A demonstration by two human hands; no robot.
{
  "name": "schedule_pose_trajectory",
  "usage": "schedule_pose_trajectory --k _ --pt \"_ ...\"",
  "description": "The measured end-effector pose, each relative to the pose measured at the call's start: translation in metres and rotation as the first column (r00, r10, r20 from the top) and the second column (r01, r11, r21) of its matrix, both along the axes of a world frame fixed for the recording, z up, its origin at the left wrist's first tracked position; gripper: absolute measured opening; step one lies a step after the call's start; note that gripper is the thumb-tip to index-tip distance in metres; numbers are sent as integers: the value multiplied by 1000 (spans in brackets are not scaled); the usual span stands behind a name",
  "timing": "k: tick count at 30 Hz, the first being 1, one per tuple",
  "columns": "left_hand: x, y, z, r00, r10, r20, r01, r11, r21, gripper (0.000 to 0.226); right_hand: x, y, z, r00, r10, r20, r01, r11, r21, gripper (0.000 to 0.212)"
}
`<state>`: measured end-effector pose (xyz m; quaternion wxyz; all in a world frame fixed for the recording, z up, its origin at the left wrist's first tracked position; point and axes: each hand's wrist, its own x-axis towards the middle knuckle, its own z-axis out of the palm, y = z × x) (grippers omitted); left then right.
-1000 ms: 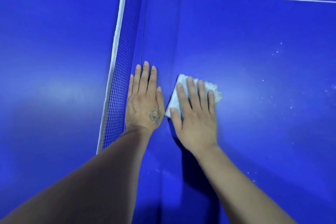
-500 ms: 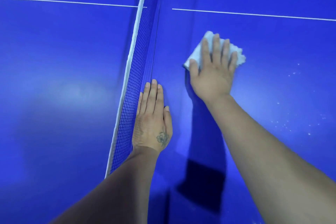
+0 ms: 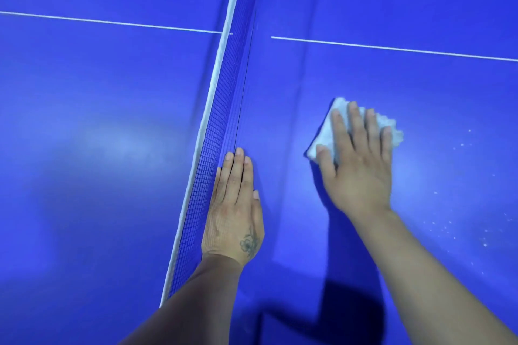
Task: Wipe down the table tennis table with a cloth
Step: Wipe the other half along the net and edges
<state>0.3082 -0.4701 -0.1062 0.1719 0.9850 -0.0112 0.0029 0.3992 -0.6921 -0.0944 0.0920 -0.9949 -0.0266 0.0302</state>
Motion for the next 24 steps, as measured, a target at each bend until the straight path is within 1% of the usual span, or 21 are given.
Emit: schedule_pose_trajectory --k 3,6,7,9,12,15,18,21,24 --pt "1 -1 2 1000 7 -3 -7 1000 -18 61 56 11 -1 995 -96 -27 97 995 20 70" --pt "1 -1 3 1000 8 1 -8 999 -31 61 111 40 -2 995 -92 -40 94 994 52 73" --pt "2 -1 3 1000 8 0 -8 999 -38 61 125 52 -2 997 -60 -47 63 997 54 73" --pt "1 -1 3 1000 10 -5 -10 999 -43 62 140 74 0 997 54 -56 -51 998 45 73" --pt "1 -1 2 1000 4 -7 -4 999 -36 62 135 89 1 968 249 -41 -249 968 16 74" --pt "0 0 2 1000 2 4 -2 999 -32 62 98 77 -1 925 380 -8 -380 925 24 70" --pt "1 -1 2 1000 2 12 -2 1000 -23 62 47 50 0 902 431 16 -431 902 32 66" --pt "1 -1 1 1000 2 6 -2 1000 -21 61 9 12 1 926 377 2 -377 926 29 66" --pt "-1 1 0 1000 2 4 -2 1000 -21 60 14 -29 3 985 169 15 -169 985 -20 66"
